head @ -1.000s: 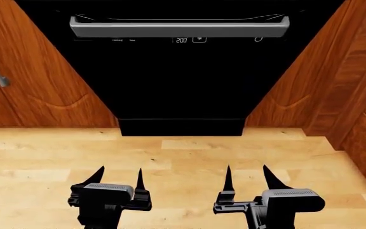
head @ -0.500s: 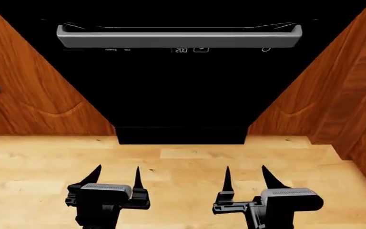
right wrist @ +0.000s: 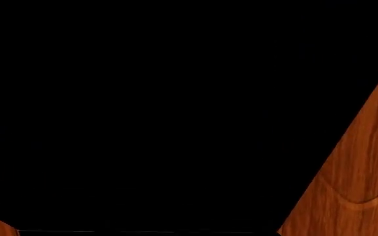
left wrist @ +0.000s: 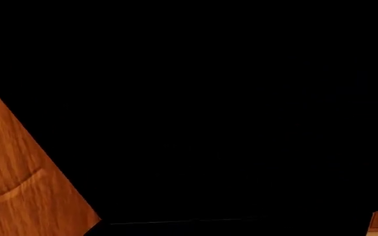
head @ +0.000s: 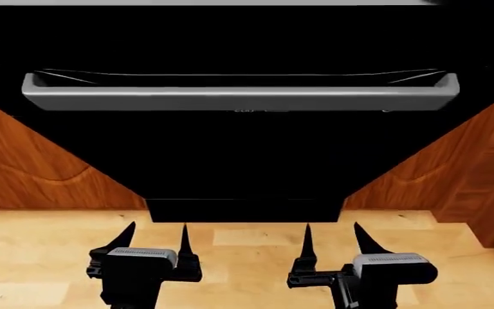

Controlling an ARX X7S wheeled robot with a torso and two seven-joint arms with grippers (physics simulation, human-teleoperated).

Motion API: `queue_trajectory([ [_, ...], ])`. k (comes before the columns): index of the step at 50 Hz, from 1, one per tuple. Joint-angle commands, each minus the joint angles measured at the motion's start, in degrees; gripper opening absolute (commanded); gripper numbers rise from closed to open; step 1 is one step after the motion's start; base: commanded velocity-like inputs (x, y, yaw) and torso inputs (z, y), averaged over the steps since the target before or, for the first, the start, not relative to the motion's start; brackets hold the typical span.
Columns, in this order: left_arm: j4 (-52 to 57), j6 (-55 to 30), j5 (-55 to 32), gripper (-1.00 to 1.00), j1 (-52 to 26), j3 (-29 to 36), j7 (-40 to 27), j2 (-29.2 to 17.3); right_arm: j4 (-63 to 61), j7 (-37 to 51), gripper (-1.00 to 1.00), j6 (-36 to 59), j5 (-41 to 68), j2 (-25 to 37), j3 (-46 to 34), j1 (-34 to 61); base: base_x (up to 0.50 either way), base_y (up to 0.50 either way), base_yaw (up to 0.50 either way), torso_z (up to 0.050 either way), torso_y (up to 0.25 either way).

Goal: Close the dishwasher door

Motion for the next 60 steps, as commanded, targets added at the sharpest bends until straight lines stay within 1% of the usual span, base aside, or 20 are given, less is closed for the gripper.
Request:
queue_trajectory([
  [1,0.1,0.15,-0.11,1.0,0.02,0.18,-0.25,-0.17,-0.02,0.12,1.0,-0.23,0.35,0.14,-0.05,0.02,0.33,0.0,0.0,0.0,0.0],
  [10,0.1,0.22,-0.27,1.0,-0.1,0.3,-0.38,-0.3,-0.42,0.34,1.0,-0.49,0.71,0.38,0.08,-0.38,0.17,0.0,0.0,0.0,0.0],
  [19,1.18,0.59,-0.11,1.0,0.21,0.29,-0.86,-0.63,-1.26,0.26,1.0,-1.2,0.96,0.7,0.0,-0.98,0.0,0.0,0.0,0.0,0.0],
  [23,6.18,0.18,0.62,1.0,1.94,0.49,-1.78,-1.68,-4.49,0.56,1.0,-1.07,1.53,1.62,0.42,-2.01,0.0,0.0,0.0,0.0,0.0],
  [30,17.85,-2.86,1.49,1.0,4.2,0.81,-3.49,-4.01,-16.52,1.64,1.0,1.13,3.24,5.15,1.63,-4.45,0.0,0.0,0.0,0.0,0.0],
  [36,23.89,-5.94,1.76,1.0,3.1,0.49,-4.49,-5.33,-25.26,3.69,1.0,6.82,5.58,7.35,3.32,-0.37,0.0,0.0,0.0,0.0,0.0],
  [40,26.22,-9.0,1.71,1.0,-0.02,0.36,-4.79,-5.78,-26.75,5.19,1.0,12.23,7.43,7.33,4.24,7.4,0.0,0.0,0.0,0.0,0.0],
  [43,27.14,-12.61,1.83,1.0,-4.17,0.72,-4.79,-5.86,-26.03,5.9,1.0,16.88,8.79,7.03,4.24,14.39,0.0,0.0,0.0,0.0,0.0],
  [47,27.45,-16.19,1.81,1.0,-9.16,0.5,-4.87,-5.95,-23.78,6.29,1.0,19.66,8.47,5.96,3.51,20.97,0.0,0.0,0.0,0.0,0.0],
  [54,26.85,-21.1,1.78,1.0,-17.26,0.38,-4.53,-6.03,-18.97,5.82,1.0,21.03,6.82,4.16,1.4,27.58,0.0,0.0,0.0,0.0,0.0],
  [60,21.18,-24.41,1.71,1.0,-26.46,0.55,-3.24,-5.19,-16.76,5.53,1.0,22.21,6.4,3.72,0.48,30.23,0.0,0.0,0.0,0.0,0.003],
])
